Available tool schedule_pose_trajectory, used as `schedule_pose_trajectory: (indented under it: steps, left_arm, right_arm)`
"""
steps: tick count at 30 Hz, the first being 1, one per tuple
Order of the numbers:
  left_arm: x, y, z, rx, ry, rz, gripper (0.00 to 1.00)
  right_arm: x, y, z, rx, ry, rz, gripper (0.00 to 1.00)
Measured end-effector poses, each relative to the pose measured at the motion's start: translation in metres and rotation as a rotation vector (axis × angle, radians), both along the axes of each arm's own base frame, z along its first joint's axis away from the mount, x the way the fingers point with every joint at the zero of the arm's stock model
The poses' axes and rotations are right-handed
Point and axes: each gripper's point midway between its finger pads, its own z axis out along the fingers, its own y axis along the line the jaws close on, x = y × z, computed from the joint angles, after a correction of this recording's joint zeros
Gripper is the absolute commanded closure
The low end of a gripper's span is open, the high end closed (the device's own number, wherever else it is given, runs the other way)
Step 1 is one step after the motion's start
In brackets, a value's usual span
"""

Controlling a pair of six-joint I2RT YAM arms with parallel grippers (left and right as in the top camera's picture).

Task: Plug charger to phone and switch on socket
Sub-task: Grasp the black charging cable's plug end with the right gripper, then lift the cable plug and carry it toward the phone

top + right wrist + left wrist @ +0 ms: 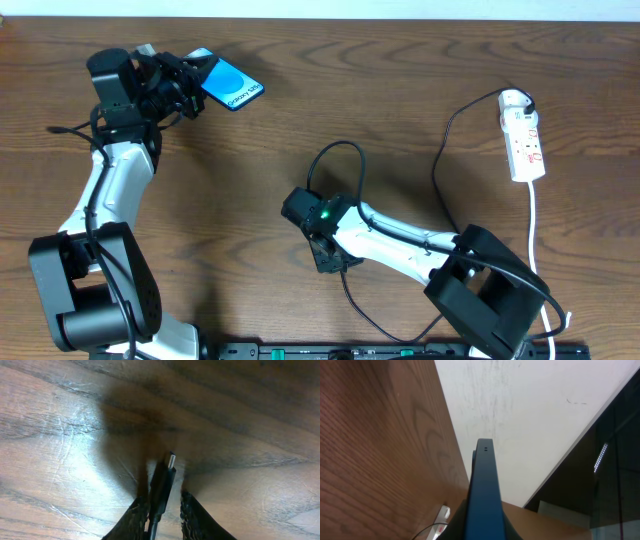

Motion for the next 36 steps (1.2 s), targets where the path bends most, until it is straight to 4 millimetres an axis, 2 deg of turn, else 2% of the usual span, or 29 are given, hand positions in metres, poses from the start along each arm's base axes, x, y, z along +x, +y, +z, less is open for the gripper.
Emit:
schedule_pose_trajectory:
  steps: [13, 20, 36]
  left_arm:
    - [-0.001, -0.001, 0.0, -0.003, 0.0, -0.007, 0.93]
    - [-0.001, -0.001, 0.0, -0.003, 0.0, -0.007, 0.93]
    - [-0.001, -0.002, 0.001, -0.006, -0.001, -0.015, 0.93]
  right_arm:
    - [0.006, -0.001, 0.0, 0.02, 0.004, -0.025, 0.85]
    - [0.007, 0.0, 0.0, 0.025, 0.0, -0.027, 0.99]
    - [0.014, -0.004, 0.0, 0.025, -0.007, -0.051, 0.99]
